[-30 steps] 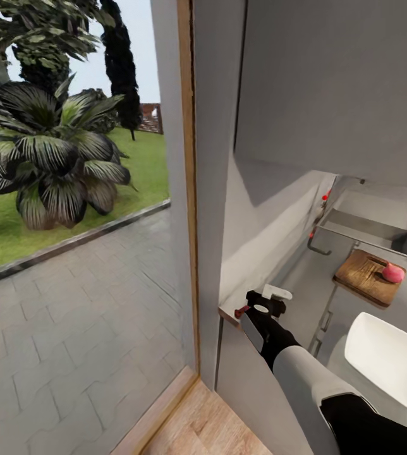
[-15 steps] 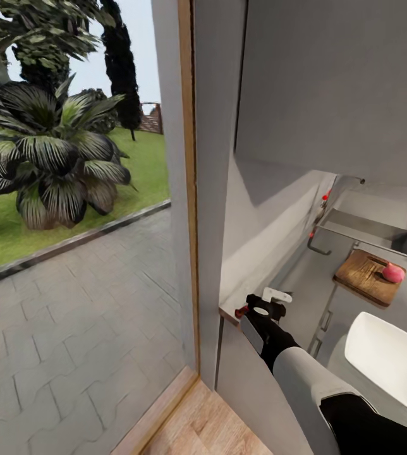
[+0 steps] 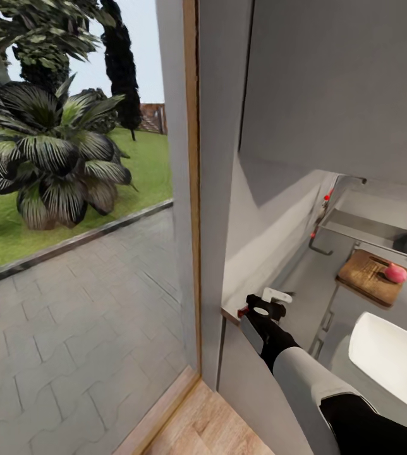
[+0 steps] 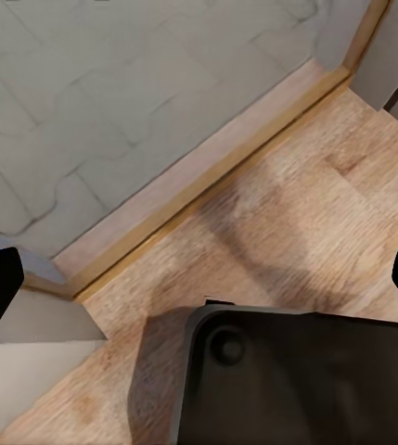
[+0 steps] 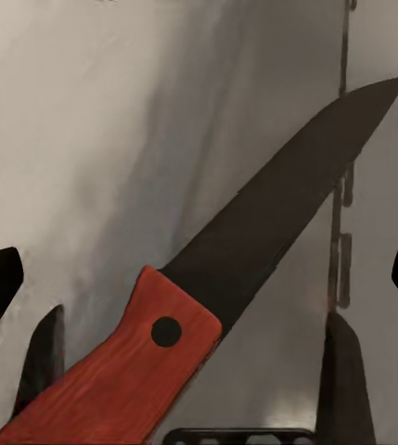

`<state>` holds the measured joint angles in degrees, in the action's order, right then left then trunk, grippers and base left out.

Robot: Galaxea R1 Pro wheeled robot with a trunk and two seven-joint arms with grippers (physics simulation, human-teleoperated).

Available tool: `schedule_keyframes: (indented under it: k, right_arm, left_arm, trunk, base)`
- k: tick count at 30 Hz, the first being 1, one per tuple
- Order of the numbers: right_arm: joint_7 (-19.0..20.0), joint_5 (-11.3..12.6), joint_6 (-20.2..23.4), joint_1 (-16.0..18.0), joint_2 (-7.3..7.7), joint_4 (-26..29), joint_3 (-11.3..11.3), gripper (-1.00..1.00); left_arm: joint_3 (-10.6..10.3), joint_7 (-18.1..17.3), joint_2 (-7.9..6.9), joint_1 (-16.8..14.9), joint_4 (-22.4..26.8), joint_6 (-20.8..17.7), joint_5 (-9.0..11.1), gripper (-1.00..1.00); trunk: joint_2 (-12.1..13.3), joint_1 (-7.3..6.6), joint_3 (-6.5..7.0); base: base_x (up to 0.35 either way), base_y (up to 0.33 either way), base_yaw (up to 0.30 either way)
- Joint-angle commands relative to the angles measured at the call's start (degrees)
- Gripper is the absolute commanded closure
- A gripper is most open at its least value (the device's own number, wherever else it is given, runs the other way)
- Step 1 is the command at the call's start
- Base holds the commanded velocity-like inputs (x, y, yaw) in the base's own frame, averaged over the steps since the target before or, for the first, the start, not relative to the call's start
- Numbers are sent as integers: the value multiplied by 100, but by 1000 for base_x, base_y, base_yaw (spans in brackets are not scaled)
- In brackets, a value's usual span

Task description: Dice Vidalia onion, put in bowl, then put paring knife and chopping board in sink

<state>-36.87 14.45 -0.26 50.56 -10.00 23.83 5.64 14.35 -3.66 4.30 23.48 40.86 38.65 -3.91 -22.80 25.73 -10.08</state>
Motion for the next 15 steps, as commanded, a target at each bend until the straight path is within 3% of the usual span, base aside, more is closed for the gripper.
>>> schedule_keyframes:
  k: [1,12,15]
  right_arm:
    - [-34,40,-2,7,0,-2,33,-100]
    - [-33,40,-1,7,0,-2,33,-100]
    - [-31,40,-1,7,0,-2,33,-100]
  left_arm:
    - [42,-38,12,1,10,5,-39,-100]
    - [33,-38,10,1,10,11,-39,-100]
    - [34,-38,10,0,5,11,-39,-100]
  trunk:
    - [-11,5,-11]
    - [-11,5,-11]
    - [-11,5,-11]
  base:
    - [147,147,0]
    - [49,45,0]
    - [-198,1,0]
